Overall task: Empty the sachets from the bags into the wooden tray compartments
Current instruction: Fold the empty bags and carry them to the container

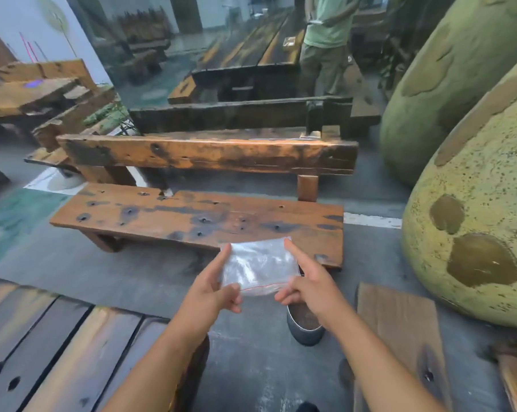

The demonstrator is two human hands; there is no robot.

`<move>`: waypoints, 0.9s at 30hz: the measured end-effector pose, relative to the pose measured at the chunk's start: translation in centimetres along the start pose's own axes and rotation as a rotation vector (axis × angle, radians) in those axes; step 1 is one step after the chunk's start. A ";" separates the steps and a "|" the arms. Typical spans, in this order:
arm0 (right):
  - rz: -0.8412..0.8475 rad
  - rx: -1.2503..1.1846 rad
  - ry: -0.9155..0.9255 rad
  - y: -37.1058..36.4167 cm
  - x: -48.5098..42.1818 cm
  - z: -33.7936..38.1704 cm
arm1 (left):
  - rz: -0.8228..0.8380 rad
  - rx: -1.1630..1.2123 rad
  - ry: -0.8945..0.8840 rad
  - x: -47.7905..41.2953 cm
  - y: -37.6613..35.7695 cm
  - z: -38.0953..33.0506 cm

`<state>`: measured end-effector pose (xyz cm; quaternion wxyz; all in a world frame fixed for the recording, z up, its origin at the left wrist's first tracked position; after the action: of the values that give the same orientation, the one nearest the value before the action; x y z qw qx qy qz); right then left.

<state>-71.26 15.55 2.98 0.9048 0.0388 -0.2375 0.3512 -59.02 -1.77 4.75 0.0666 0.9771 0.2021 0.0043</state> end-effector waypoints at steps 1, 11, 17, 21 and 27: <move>-0.021 -0.017 -0.014 1.0 -0.2 -0.2 | 0.039 -0.008 0.007 -0.9 -0.8 0.2; -0.191 -0.067 -0.156 5.3 -4.4 -3.0 | 0.230 -0.028 0.148 -8.3 -4.1 5.0; -0.334 -0.058 -0.227 4.8 -9.3 -2.5 | 0.317 0.084 0.264 -14.0 -2.6 9.4; -0.385 -0.065 -0.287 4.5 -13.2 -2.4 | 0.382 0.108 0.297 -18.5 -1.3 11.1; -0.469 -0.016 -0.345 5.7 -17.6 -2.8 | 0.398 0.122 0.334 -22.9 -1.8 13.3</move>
<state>-85.20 9.61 -8.08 0.9078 0.1447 -0.3754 0.1188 -80.31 -10.93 -8.27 -0.0288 0.9856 0.0142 0.1663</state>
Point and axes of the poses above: each hand's wrist, its own x-axis away from the middle knuckle, its own y-axis out of the back of the hand, z = x × y, the point moved 1 cm from there along -x, towards the middle knuckle, and after that the axes turned 11 degrees about -y, right-handed, at the moved point
